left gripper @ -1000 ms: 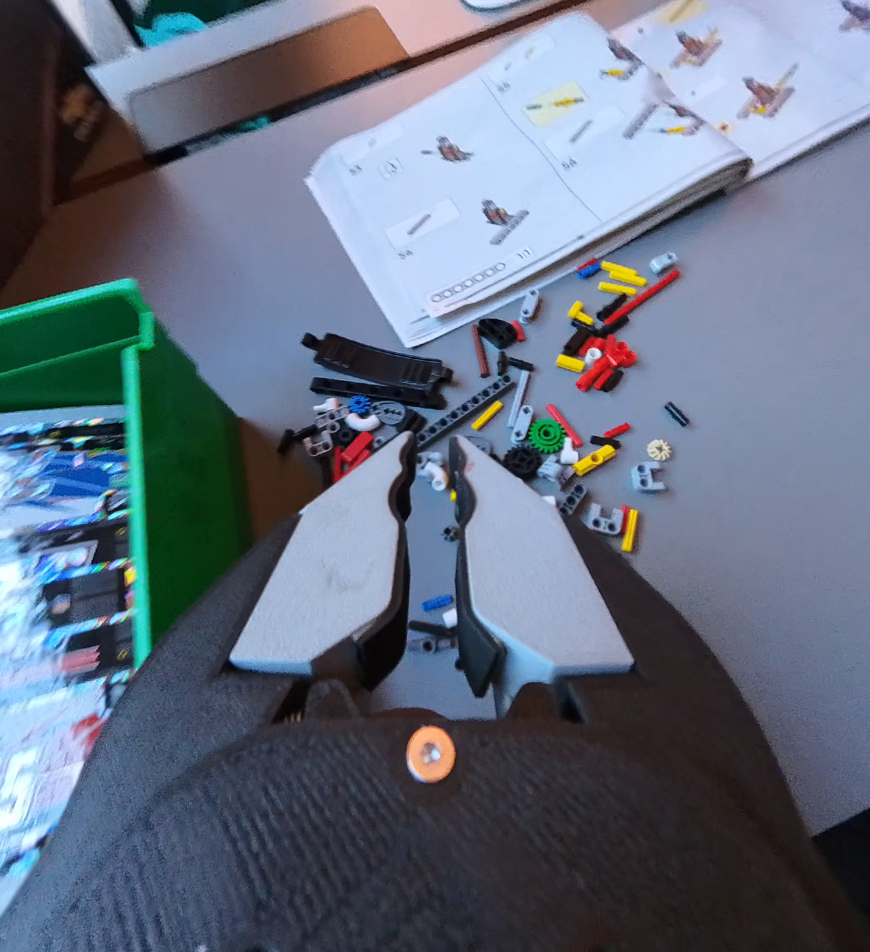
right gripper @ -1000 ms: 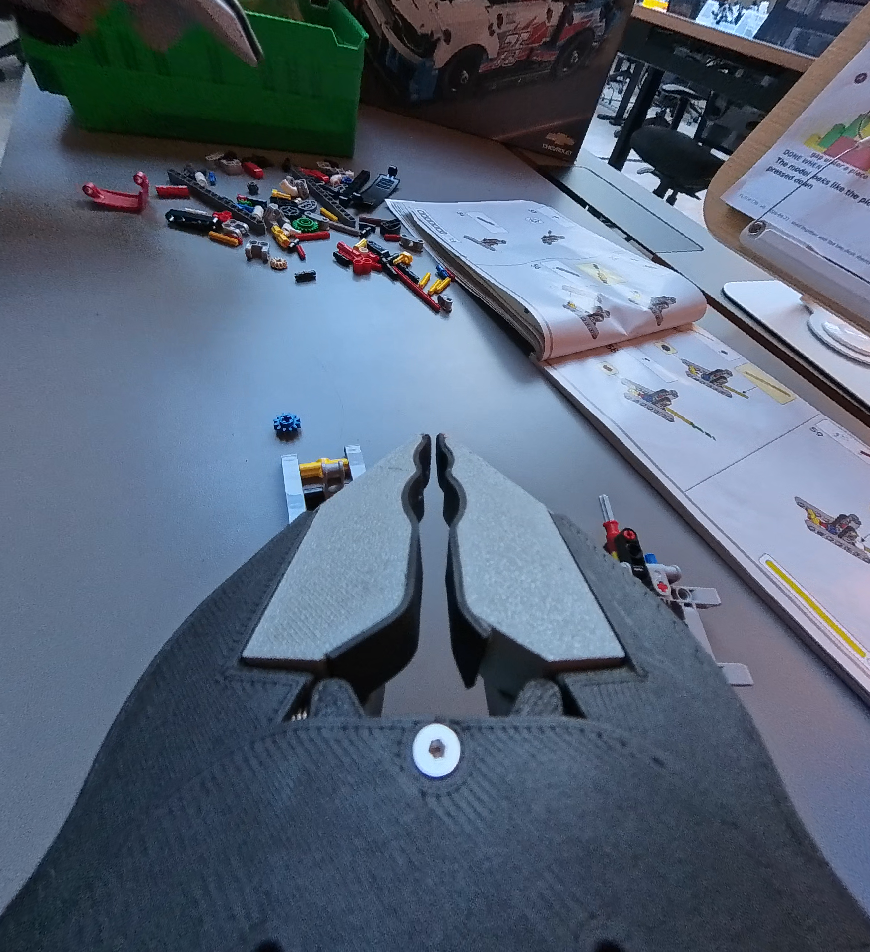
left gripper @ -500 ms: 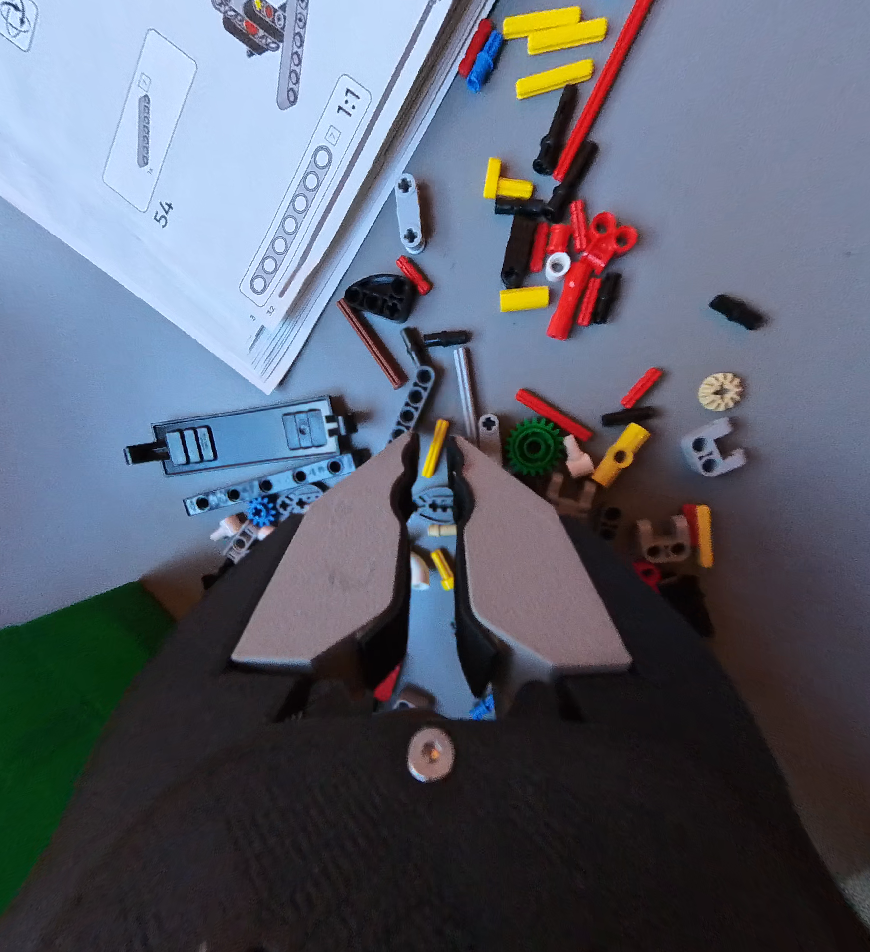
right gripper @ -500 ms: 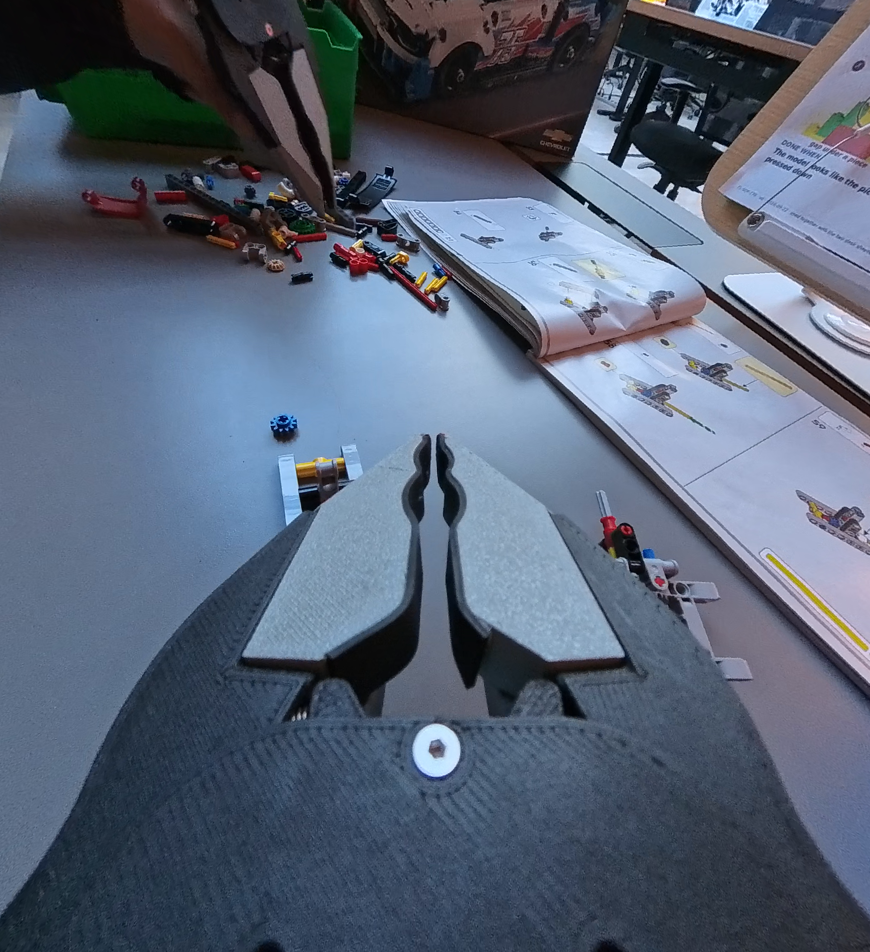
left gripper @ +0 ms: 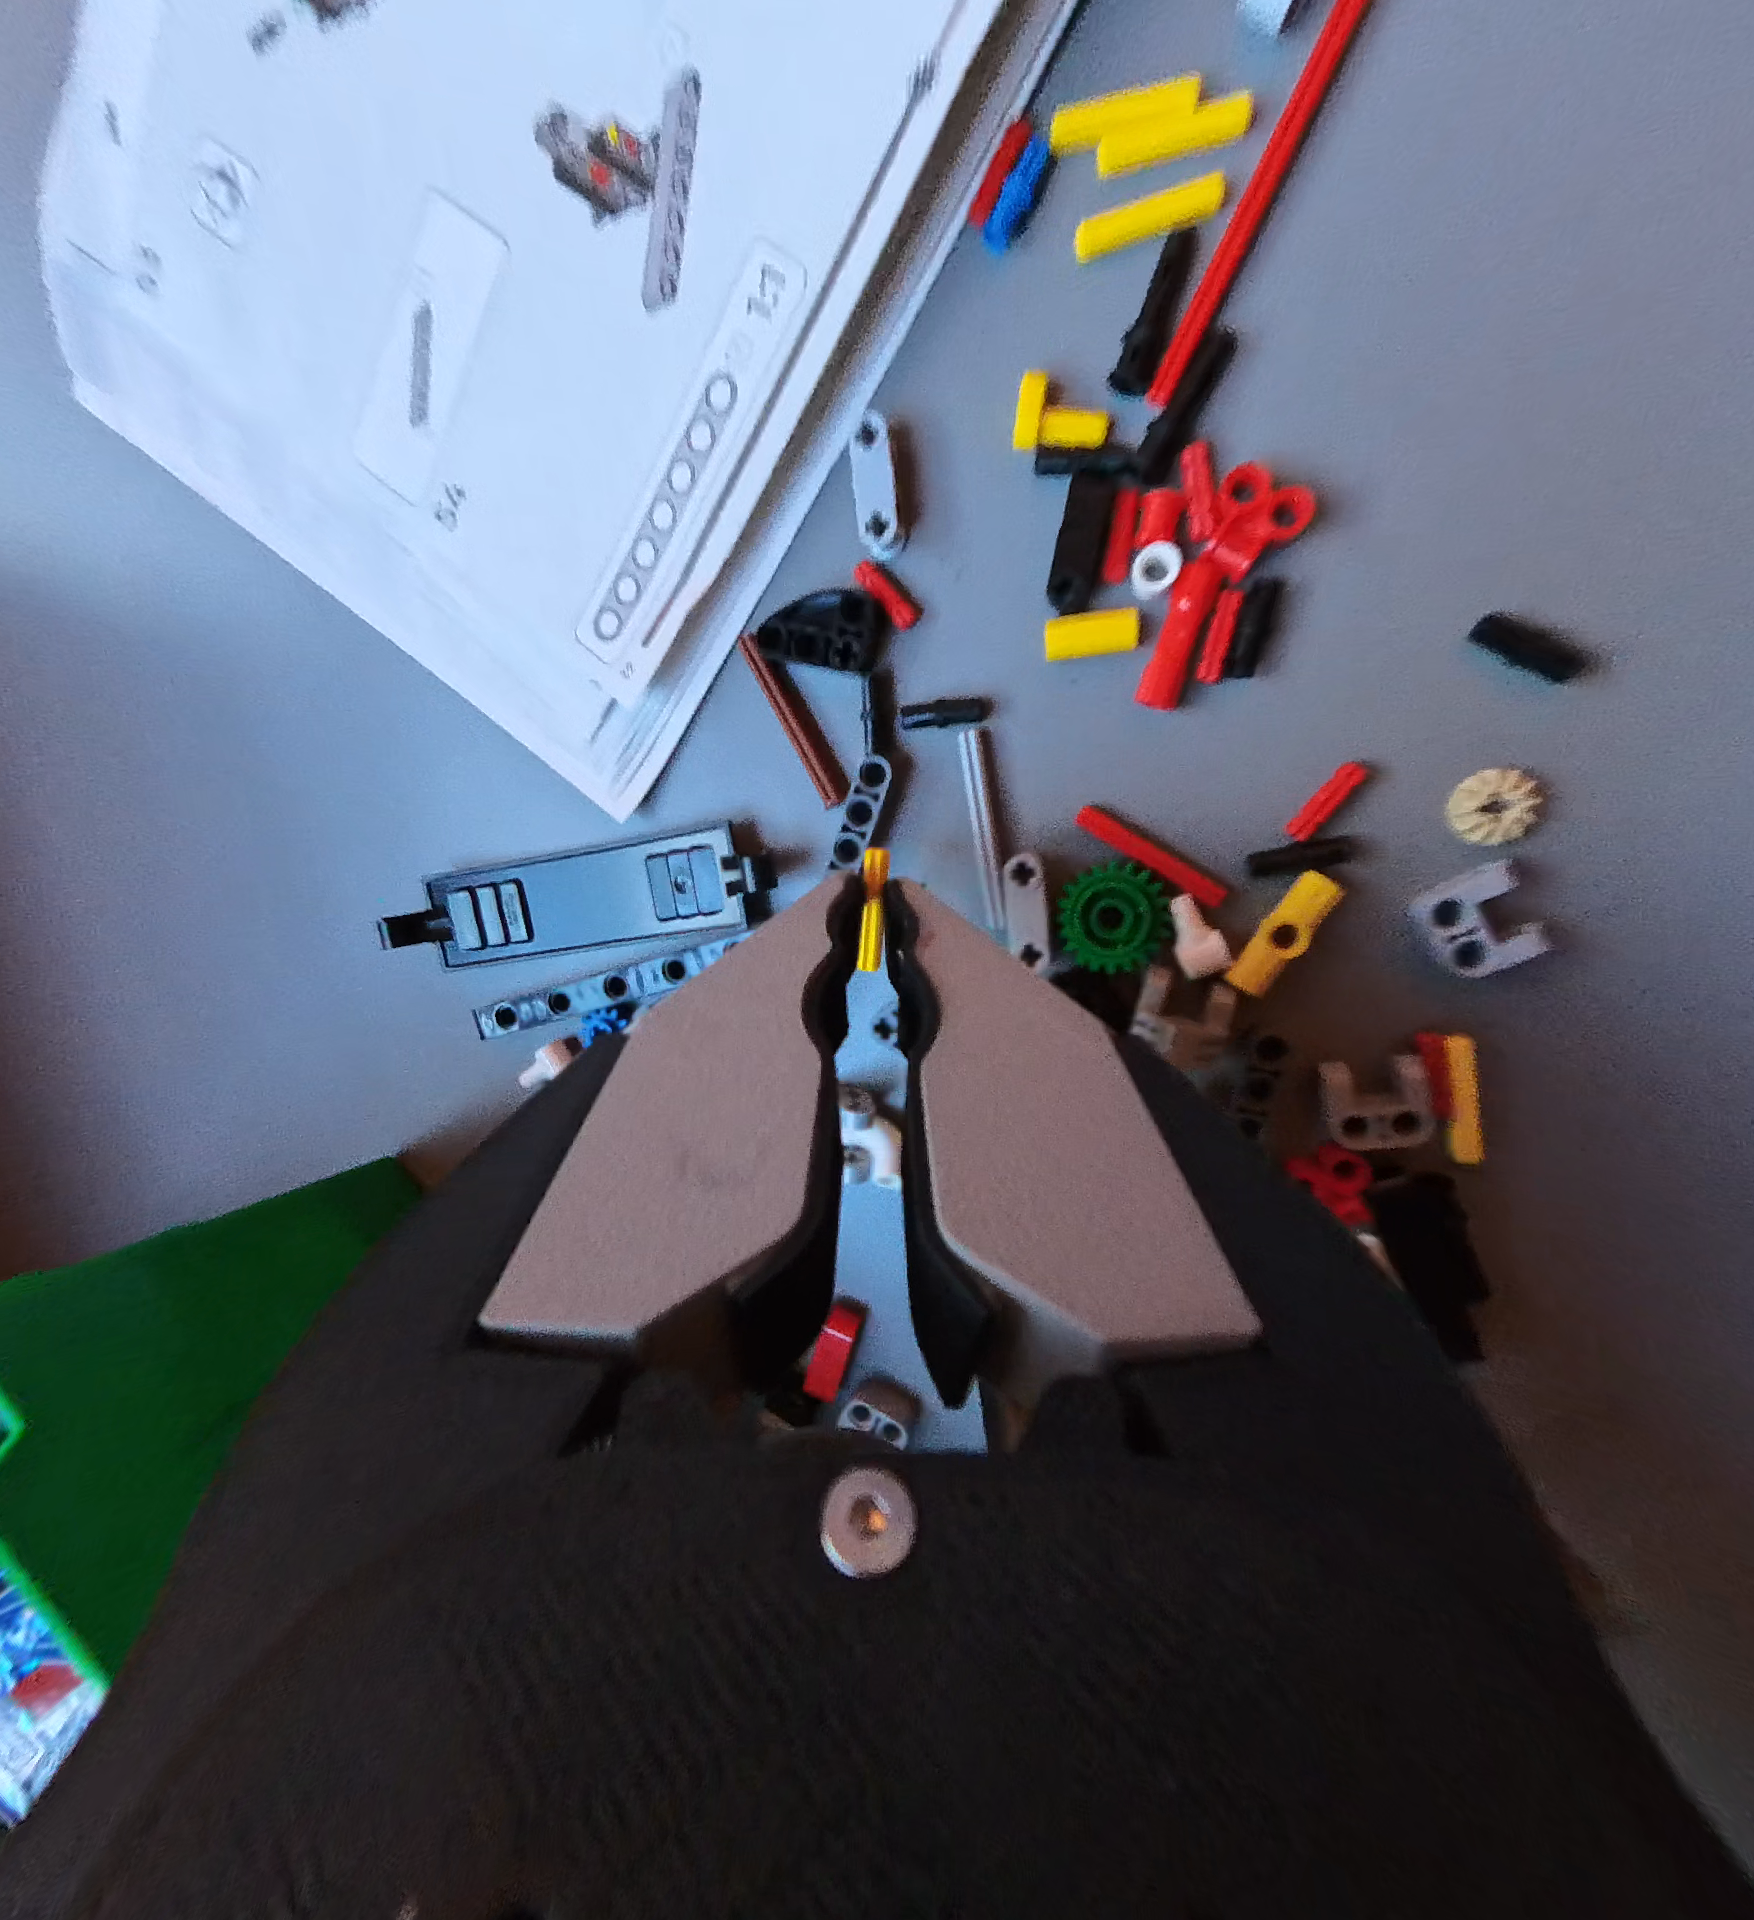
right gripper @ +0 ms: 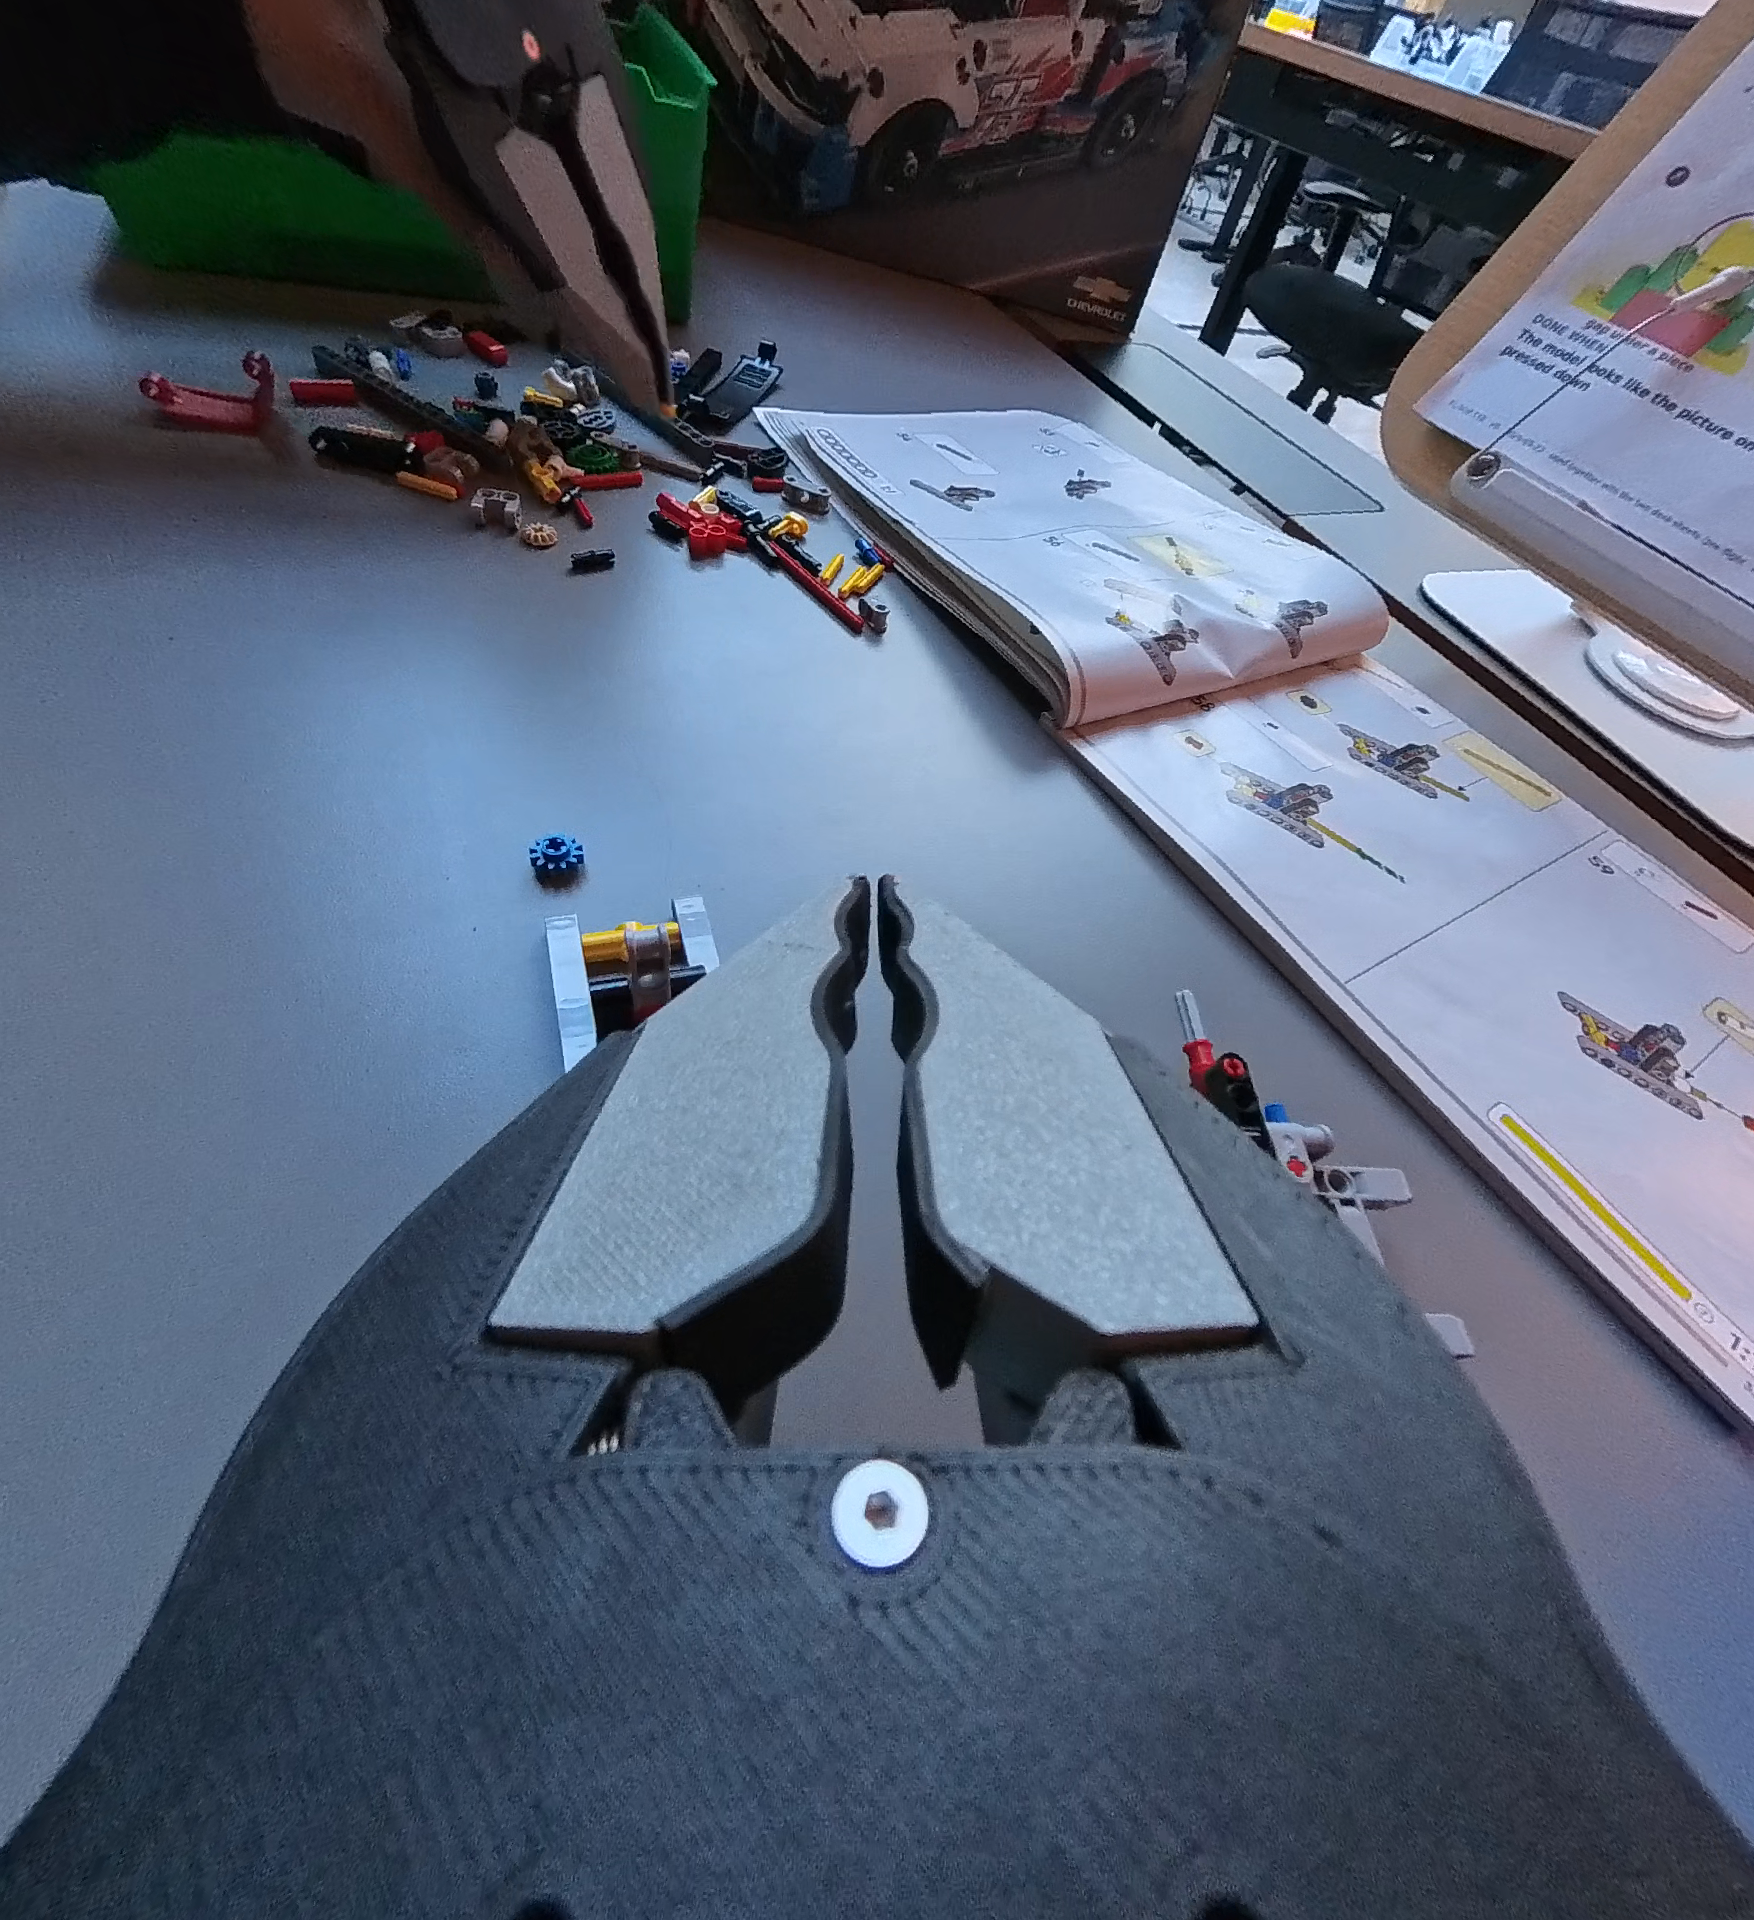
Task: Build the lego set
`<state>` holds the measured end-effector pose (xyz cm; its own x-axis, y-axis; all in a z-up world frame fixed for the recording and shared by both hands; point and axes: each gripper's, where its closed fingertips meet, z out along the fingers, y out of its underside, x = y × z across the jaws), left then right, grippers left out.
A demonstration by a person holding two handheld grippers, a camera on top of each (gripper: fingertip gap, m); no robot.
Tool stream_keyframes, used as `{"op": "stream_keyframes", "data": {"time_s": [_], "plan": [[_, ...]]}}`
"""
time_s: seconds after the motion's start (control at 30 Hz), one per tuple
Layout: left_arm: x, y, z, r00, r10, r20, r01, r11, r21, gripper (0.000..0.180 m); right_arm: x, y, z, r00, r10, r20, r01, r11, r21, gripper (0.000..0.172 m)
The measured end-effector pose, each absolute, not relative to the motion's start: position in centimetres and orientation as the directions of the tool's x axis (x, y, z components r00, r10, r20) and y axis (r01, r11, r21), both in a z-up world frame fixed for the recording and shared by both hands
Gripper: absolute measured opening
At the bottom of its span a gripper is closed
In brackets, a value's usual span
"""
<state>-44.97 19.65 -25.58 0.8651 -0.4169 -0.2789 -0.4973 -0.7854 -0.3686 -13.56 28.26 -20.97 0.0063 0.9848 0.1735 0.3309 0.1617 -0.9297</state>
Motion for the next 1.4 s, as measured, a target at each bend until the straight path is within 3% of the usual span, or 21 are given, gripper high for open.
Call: {"op": "stream_keyframes", "data": {"time_s": [0.17,0.4,0.67,0.87,1.1,1.27,1.4], "plan": [[-41.1,19.5,-23.8,0.854,-0.456,-0.251,-0.52,-0.74,-0.426,0.001,-13.6,28.1,-21.1,-0.001,0.985,0.17,0.336,0.161,-0.928,0.0],[-27.3,18.5,-23.0,0.723,-0.689,-0.06,-0.583,-0.56,-0.589,0.001,-13.7,27.1,-20.6,-0.034,0.977,0.21,0.31,0.21,-0.927,0.0],[-22.8,17.9,-26.8,0.649,-0.76,0.017,-0.621,-0.543,-0.566,0.001,-13.7,26.3,-20.3,-0.043,0.971,0.234,0.298,0.236,-0.925,0.002],[-23.2,17.7,-26.2,0.67,-0.742,0.022,-0.576,-0.539,-0.614,0.001,-13.7,26.4,-20.3,-0.042,0.972,0.233,0.3,0.234,-0.925,0.002],[-22.5,16.9,-27.4,0.674,-0.737,0.049,-0.576,-0.566,-0.59,0.003,-13.5,23.0,-17.7,-0.062,0.974,0.217,0.222,0.226,-0.949,0.001],[-22.7,16.4,-27.3,0.678,-0.735,0.027,-0.576,-0.554,-0.601,0.012,-14.2,19.3,-20.8,-0.063,0.971,0.232,0.368,0.238,-0.899,0.0],[-22.7,16.5,-27.3,0.678,-0.735,0.009,-0.569,-0.531,-0.628,0.005,-14.7,17.1,-22.8,-0.064,0.962,0.267,0.452,0.267,-0.851,0.002]]}}
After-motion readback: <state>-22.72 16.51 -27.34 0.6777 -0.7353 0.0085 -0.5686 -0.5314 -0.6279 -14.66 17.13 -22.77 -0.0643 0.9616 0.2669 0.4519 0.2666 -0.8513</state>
